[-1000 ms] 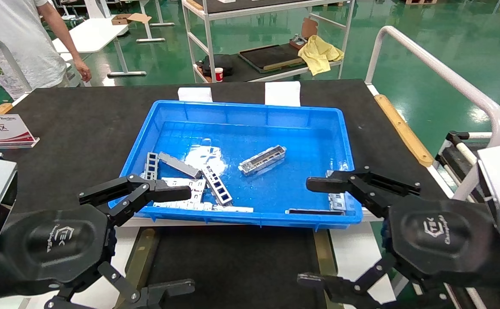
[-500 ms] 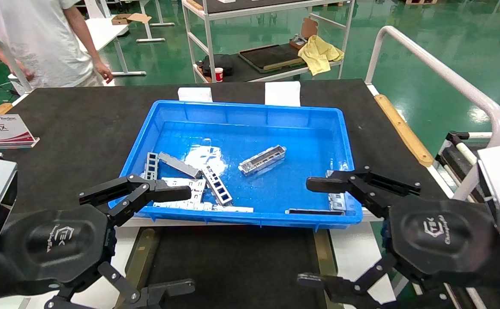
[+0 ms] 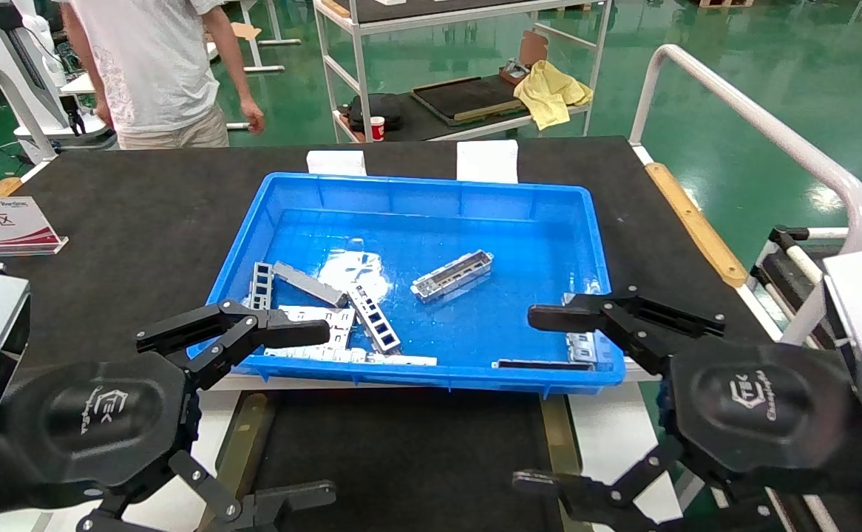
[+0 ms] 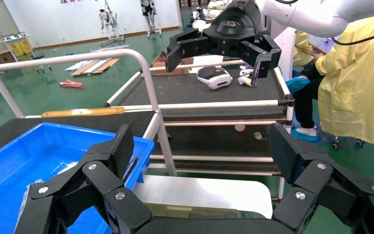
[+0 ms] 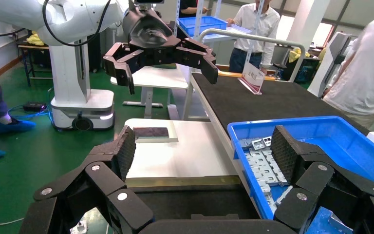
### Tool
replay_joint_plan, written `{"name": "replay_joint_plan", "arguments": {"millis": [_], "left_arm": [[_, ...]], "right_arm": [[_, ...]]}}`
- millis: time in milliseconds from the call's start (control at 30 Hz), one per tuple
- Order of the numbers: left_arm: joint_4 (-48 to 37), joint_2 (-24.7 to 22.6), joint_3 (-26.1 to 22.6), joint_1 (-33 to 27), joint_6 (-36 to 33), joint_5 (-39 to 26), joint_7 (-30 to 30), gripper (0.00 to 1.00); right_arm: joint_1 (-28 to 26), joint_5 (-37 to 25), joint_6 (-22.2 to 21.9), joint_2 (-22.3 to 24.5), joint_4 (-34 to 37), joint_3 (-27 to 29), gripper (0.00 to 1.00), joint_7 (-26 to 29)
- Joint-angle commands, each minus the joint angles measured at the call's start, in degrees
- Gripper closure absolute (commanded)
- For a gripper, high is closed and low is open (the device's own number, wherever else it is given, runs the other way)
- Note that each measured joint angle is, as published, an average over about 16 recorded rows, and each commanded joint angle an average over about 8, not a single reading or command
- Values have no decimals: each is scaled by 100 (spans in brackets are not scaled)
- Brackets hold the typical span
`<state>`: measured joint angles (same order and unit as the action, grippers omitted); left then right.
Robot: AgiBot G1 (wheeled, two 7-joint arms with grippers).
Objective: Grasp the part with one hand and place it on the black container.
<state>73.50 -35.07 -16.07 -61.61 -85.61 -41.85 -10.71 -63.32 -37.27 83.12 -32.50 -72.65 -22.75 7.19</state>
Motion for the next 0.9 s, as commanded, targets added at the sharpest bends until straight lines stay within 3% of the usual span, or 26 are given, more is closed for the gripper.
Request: {"name": "replay_joint_plan", "arguments": {"millis": [33, 500, 700, 900], "left_arm": [[1, 1, 1, 0, -1, 0, 0, 0], [-98, -265, -185, -189, 338, -434, -23, 0], [-381, -709, -480, -508, 704, -1063, 9, 0], [-1130, -1441, -862, -1029, 1142, -1810, 110, 0]], "right_arm": [[0, 0, 0, 0, 0, 0, 0, 0], [-1, 0, 1, 0, 2, -1, 0, -1], [-1, 0, 1, 0, 2, -1, 0, -1], [-1, 0, 1, 0, 2, -1, 0, -1]]}}
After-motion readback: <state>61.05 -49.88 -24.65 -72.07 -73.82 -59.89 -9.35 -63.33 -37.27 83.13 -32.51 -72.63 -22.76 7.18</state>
